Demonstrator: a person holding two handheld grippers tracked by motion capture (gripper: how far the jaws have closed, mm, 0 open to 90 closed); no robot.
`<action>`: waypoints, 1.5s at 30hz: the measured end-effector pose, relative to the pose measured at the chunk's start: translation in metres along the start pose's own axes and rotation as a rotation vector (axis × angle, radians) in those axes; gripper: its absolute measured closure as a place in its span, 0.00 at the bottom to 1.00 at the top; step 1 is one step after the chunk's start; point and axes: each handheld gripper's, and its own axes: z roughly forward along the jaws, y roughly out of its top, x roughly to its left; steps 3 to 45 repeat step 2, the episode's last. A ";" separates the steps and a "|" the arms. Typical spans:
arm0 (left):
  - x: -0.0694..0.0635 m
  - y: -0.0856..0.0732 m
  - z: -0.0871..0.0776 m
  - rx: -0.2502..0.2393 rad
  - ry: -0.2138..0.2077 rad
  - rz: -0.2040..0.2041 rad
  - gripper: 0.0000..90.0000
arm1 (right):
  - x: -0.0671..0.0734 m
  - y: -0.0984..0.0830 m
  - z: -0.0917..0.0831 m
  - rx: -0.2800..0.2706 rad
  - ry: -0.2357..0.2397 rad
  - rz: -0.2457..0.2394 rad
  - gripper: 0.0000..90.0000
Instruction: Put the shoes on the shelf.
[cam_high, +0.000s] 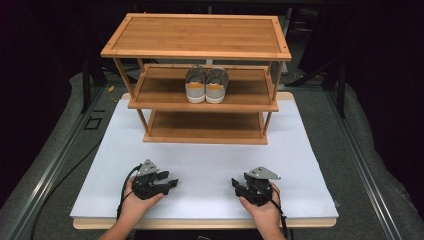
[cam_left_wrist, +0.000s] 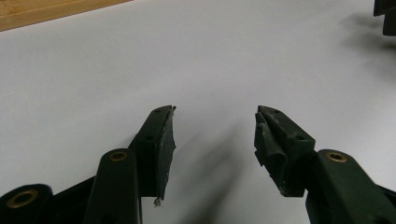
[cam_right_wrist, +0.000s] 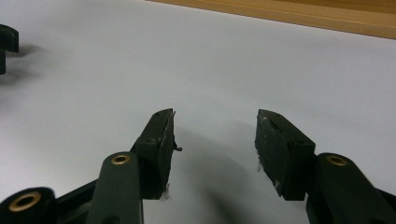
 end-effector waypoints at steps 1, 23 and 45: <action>0.000 0.000 0.000 -0.002 0.001 -0.001 0.53 | 0.000 0.000 0.000 -0.002 -0.002 0.002 0.52; 0.001 0.000 0.000 -0.006 0.001 -0.001 0.53 | 0.000 0.000 0.000 -0.002 -0.002 -0.003 0.52; 0.001 0.000 0.000 -0.006 0.001 -0.001 0.53 | 0.000 0.000 0.000 -0.002 -0.002 -0.003 0.52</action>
